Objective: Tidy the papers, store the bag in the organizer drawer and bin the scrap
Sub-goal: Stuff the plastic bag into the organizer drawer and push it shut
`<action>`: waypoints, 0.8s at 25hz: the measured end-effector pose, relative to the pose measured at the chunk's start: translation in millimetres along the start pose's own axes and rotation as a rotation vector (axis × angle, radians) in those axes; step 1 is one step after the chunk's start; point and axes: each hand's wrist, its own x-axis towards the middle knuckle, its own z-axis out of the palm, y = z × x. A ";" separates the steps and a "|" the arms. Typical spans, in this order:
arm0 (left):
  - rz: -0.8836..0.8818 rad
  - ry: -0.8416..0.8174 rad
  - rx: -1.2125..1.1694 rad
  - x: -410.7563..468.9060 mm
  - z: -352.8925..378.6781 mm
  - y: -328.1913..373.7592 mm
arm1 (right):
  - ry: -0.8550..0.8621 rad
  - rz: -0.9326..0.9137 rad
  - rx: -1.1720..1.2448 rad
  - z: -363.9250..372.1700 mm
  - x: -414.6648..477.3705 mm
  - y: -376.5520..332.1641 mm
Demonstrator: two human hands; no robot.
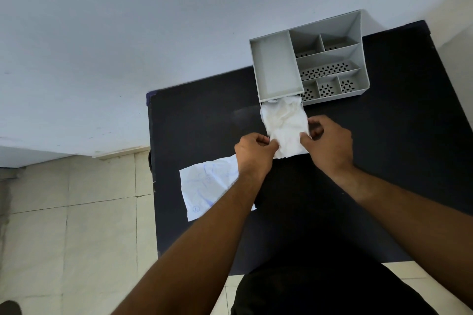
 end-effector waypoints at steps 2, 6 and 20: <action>0.019 0.010 0.037 1.3 4.8 6.4 | -0.016 -0.033 -0.036 3.6 5.1 -2.6; 0.057 0.010 0.146 -0.4 8.9 4.9 | -0.061 -0.111 -0.167 5.9 4.4 -2.6; 0.392 -0.022 0.456 -15.2 -0.7 -18.3 | -0.155 -0.181 -0.398 -5.6 -7.5 0.4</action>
